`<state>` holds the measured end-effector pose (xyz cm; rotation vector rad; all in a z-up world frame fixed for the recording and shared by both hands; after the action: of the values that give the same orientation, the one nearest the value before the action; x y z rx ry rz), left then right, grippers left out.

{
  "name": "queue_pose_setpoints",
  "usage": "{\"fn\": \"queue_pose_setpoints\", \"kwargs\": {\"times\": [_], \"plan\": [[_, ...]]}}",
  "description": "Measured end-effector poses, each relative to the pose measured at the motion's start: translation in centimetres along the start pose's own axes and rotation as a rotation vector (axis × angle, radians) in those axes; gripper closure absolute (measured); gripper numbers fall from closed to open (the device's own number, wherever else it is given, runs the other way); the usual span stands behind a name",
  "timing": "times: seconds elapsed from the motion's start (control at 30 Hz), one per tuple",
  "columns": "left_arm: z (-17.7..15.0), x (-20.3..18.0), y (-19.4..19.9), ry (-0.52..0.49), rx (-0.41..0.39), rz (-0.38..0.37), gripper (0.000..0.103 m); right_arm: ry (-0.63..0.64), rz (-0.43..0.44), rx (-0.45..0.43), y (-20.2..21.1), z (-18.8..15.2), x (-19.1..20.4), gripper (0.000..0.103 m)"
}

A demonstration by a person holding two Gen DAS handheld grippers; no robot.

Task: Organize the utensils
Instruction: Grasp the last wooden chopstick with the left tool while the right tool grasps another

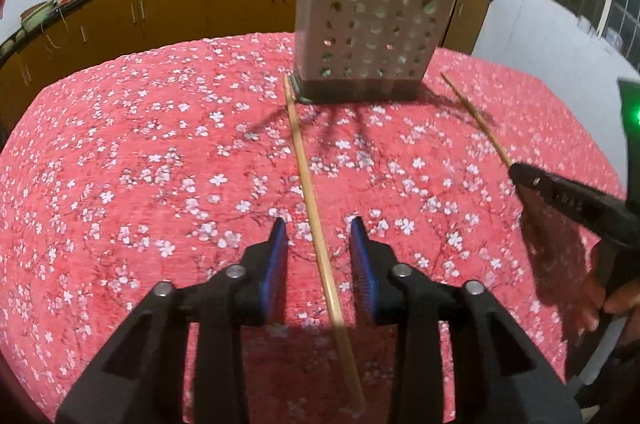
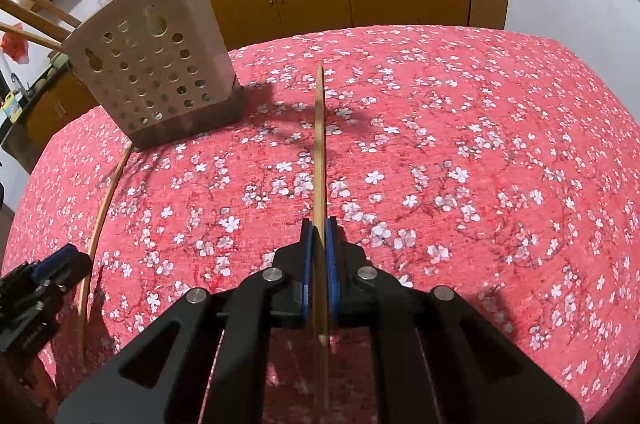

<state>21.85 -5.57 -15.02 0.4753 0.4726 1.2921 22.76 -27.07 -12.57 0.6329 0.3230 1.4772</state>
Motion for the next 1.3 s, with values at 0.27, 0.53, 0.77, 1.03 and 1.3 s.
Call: {"fn": "queue_pose_setpoints", "kwargs": {"times": [0.27,0.53,0.77,1.03,1.3], "plan": [[0.5,3.6,-0.9,0.008,0.003,0.112,0.095,0.018,0.019,0.005,-0.1,0.0,0.7,0.096],[1.8,10.0,-1.7,0.12,-0.002,0.192,0.095,0.064,0.015,-0.018,-1.5,0.9,1.0,0.095],[1.7,10.3,-1.5,0.135,-0.017,0.177,0.091,0.074,0.017,-0.017,-1.5,0.6,1.0,0.095],[1.6,10.6,-0.9,0.144,-0.018,0.17,0.09,0.081,0.014,-0.018,-1.1,0.3,0.8,0.094],[1.6,10.4,-1.1,0.145,-0.017,0.17,0.089,0.069,0.022,-0.017,-1.1,0.3,0.7,0.094]]}}
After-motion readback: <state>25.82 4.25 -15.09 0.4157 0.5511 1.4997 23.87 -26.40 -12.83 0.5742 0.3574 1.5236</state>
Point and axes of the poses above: each gripper's, at about its wrist camera, not at the fingertips, and y roughly against the way its jaws point, x to its left, z to its top, the point moved 7 cm from there along -y, roughly the way its jaws point, and after that the axes turned 15 degrees about -x, right-handed, at the moved point
